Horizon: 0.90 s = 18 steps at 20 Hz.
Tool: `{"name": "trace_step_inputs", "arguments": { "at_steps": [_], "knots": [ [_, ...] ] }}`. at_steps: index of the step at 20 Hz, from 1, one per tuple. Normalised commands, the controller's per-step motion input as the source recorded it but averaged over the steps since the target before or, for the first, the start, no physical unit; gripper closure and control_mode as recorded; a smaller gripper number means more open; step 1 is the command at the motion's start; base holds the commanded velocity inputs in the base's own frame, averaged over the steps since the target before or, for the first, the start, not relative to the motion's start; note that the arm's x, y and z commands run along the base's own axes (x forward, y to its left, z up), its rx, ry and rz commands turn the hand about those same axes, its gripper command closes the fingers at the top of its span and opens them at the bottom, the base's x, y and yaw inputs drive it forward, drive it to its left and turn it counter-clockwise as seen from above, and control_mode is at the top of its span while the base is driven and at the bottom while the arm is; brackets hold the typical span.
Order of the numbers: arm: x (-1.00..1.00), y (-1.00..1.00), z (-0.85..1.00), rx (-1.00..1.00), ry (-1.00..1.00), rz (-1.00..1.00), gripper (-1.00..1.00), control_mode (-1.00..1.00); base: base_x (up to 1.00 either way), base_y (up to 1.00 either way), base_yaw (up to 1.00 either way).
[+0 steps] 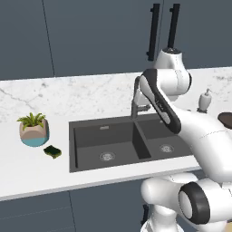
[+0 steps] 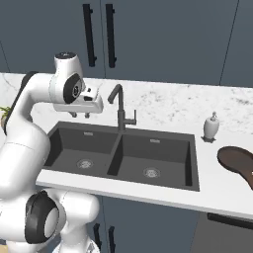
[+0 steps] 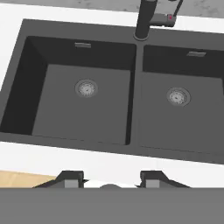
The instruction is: Pick the pan and sponge and place them into the sink. Then turn on the water.
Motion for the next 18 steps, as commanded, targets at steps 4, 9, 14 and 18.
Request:
{"name": "trace_step_inputs", "arguments": {
  "at_steps": [4,9,14,18],
  "knots": [
    [-0.52,0.0,-0.04,0.03,-0.03,0.0,-1.0,-1.0,0.0,0.0,0.0],
    [-0.84,-0.21,0.0,0.06,-0.12,0.0,-1.0,-1.0,0.0,0.0,0.0],
    [-0.61,-0.04,0.0,0.0,-0.09,0.0,-1.0,-1.0,0.0,0.0,0.0],
    [-0.36,0.65,0.0,-0.02,0.0,0.01,-1.0,-1.0,0.0,0.0,0.0]
  ]
}}
